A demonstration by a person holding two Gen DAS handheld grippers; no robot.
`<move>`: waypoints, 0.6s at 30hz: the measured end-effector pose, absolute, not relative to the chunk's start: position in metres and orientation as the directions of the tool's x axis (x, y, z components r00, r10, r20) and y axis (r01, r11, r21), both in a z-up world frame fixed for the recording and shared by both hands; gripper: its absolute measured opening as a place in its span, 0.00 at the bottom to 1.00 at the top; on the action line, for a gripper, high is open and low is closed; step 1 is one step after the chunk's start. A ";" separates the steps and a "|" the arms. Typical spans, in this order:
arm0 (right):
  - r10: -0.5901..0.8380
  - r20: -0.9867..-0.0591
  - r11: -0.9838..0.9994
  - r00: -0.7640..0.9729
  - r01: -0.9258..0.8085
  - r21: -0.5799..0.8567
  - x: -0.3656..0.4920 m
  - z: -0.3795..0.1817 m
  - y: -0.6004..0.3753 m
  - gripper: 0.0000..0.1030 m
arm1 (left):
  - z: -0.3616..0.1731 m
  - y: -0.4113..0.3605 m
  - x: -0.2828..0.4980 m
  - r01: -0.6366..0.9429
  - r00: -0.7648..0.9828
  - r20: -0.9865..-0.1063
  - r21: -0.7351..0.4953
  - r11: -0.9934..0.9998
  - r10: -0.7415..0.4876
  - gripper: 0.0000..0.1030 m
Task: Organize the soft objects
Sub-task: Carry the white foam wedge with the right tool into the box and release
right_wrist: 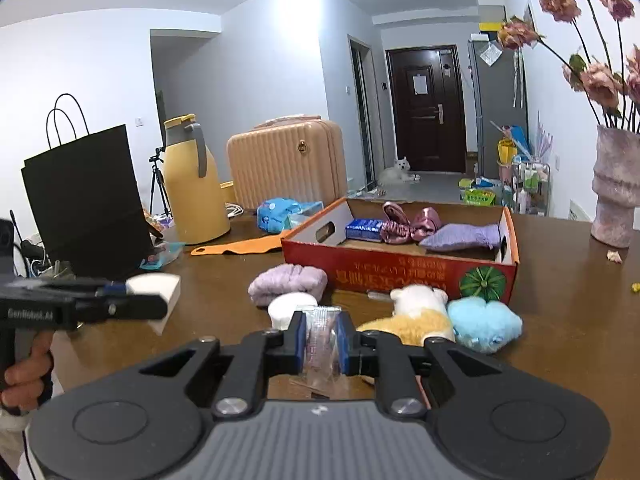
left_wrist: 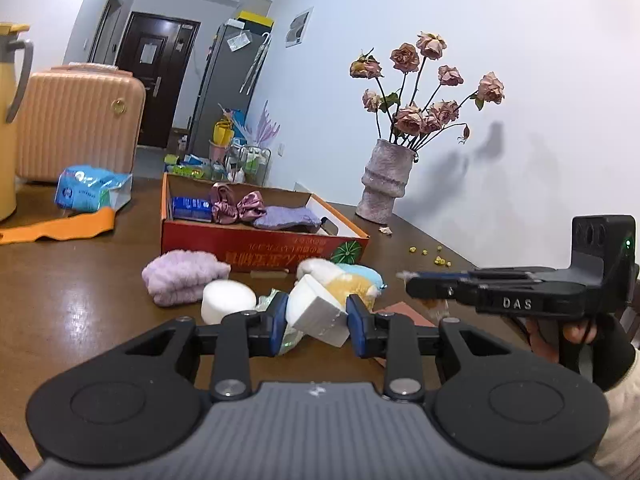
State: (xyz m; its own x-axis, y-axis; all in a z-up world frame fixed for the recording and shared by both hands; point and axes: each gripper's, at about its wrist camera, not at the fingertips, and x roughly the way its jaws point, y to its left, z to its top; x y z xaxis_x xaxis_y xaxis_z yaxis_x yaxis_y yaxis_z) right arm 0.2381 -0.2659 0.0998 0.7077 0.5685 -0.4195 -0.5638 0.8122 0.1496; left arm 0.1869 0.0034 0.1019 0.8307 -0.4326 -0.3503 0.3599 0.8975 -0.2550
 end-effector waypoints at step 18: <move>0.585 -0.460 0.799 0.669 -0.574 0.181 0.403 0.143 -0.203 0.15 | 0.129 0.024 0.381 0.300 0.787 -0.483 -0.245 0.922 -0.385 0.32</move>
State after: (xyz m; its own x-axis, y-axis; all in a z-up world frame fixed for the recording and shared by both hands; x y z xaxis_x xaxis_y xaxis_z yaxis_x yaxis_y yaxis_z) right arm 0.4030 -0.2035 0.1429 0.6685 0.5846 -0.4597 -0.5739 0.7987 0.1811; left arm 0.3808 0.0238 0.1294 0.7867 -0.3848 -0.4828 0.3003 0.9217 -0.2454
